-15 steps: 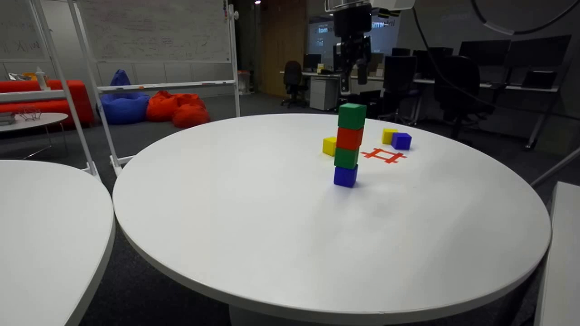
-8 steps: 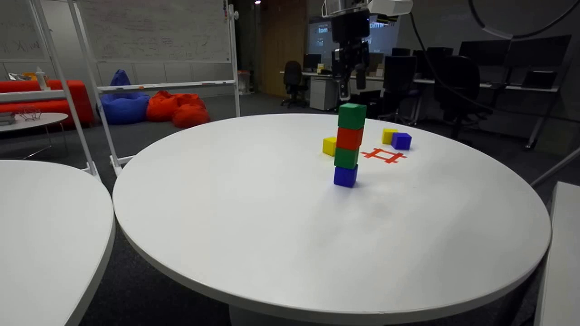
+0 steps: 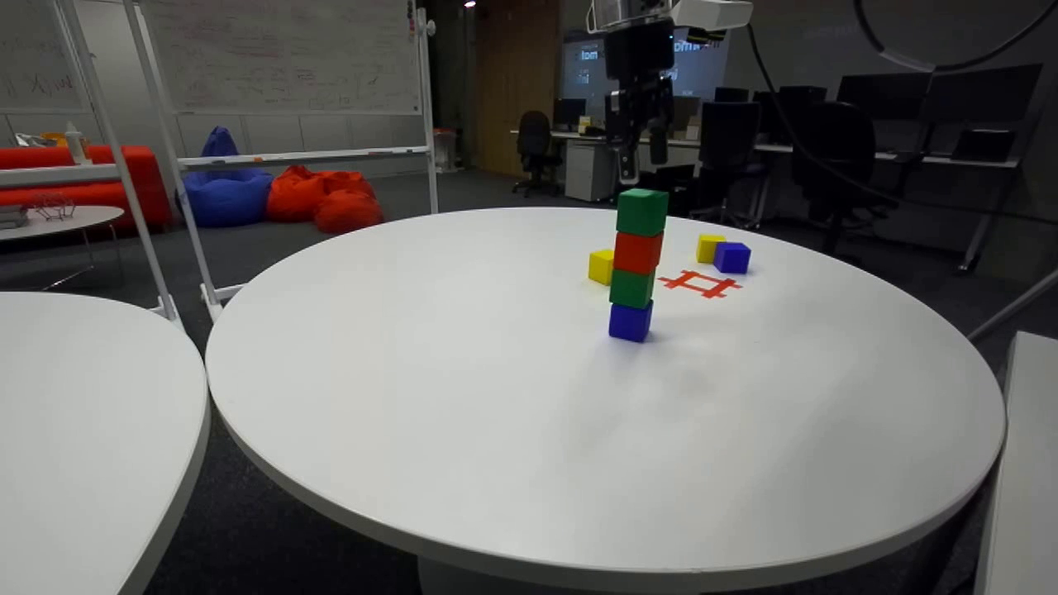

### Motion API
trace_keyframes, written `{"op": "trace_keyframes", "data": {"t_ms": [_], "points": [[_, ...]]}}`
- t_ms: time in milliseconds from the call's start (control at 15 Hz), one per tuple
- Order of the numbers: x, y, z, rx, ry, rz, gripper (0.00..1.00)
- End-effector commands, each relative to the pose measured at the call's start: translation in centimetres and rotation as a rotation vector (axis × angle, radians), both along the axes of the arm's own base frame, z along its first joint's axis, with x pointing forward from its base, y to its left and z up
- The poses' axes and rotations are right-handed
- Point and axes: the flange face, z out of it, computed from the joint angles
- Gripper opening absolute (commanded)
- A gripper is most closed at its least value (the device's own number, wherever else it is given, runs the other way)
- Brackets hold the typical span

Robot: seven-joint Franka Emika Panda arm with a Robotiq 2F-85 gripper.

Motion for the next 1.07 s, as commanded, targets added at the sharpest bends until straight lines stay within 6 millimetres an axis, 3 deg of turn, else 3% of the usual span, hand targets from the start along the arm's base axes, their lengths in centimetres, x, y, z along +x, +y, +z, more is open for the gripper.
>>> {"op": "trace_keyframes", "data": {"t_ms": [0,1000], "points": [[0.1,-0.1,-0.1,-0.001,0.004,-0.001,1.0],[0.4,-0.4,-2.3,-0.009,0.041,-0.003,1.0]]}}
